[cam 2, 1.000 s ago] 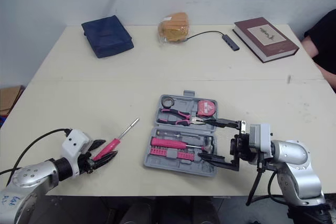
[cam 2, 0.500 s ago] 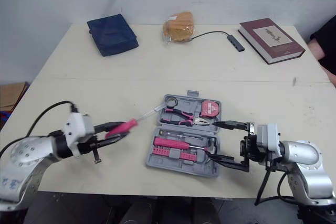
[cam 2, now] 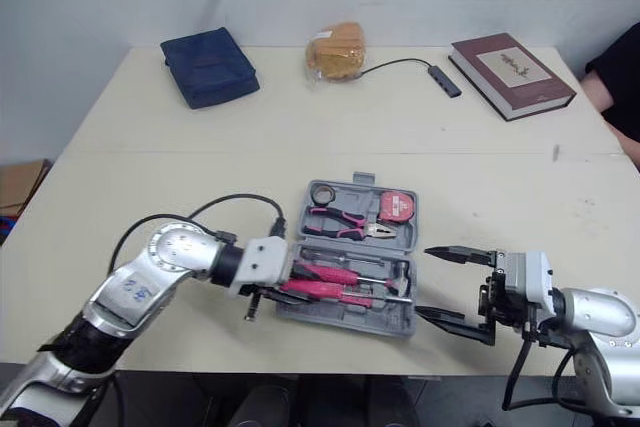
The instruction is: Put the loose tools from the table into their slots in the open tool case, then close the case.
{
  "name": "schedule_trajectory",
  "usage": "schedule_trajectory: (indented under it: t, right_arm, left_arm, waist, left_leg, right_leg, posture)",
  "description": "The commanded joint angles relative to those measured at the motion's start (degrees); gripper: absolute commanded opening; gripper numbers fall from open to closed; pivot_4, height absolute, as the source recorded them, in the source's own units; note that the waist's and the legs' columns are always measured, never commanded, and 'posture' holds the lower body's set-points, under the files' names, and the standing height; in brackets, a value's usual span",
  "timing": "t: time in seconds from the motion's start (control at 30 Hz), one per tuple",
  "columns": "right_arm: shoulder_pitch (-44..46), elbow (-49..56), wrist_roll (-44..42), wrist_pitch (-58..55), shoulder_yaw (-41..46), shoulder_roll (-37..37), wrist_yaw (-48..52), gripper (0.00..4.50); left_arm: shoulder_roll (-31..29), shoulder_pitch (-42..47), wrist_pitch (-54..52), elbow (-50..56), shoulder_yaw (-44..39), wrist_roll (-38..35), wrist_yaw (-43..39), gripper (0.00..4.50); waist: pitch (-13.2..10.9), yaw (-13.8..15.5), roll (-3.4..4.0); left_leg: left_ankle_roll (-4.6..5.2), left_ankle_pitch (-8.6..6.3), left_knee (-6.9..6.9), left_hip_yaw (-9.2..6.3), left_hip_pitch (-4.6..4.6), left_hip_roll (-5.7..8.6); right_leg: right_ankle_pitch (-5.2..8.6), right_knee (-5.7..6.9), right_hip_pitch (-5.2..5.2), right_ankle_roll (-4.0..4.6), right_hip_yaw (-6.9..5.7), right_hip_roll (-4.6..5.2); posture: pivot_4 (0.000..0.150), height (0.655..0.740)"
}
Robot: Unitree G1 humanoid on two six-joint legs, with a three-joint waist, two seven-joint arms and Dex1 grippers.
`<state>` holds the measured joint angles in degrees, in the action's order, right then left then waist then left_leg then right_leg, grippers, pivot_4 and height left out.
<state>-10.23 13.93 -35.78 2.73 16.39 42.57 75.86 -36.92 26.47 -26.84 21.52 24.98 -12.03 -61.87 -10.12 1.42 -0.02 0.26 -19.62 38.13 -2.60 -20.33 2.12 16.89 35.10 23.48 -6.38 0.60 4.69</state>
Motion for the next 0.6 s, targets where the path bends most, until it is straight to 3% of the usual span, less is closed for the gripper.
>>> schedule_trajectory:
  t: [0.03,0.37,0.6]
  right_arm:
    - [-2.42,3.27,-0.82,0.66,2.20,-0.25,-0.73,4.50]
    - [-4.26,3.82,-0.03,1.60,2.03,-1.02,-2.17,4.50]
    - [-3.24,2.46,0.63,2.18,1.43,-1.21,-2.54,4.50]
  left_arm:
    - [-0.22,1.04,-3.31,1.96,1.78,1.26,0.07,0.55]
    - [0.30,0.76,-3.85,0.86,1.98,3.25,0.42,0.55]
    - [0.99,0.98,0.45,1.47,-0.80,-1.30,-3.32,3.69]
  waist:
    - [-0.01,-0.09,-0.01]
    - [-0.01,-0.04,-0.01]
    - [-0.01,-0.08,-0.01]
  left_leg:
    - [0.00,0.00,0.01,-0.01,0.00,-0.01]
    - [-0.02,0.02,0.03,0.01,0.04,-0.01]
    - [-0.04,0.03,0.04,0.00,0.04,-0.01]
  right_leg:
    - [0.00,0.00,0.00,0.00,0.00,0.00]
    - [0.00,0.06,0.00,0.00,0.06,0.01]
    - [0.00,0.06,0.00,0.00,0.06,0.02]
  posture:
    - [0.150,0.7400]
    - [0.150,0.7400]
    - [0.150,0.7400]
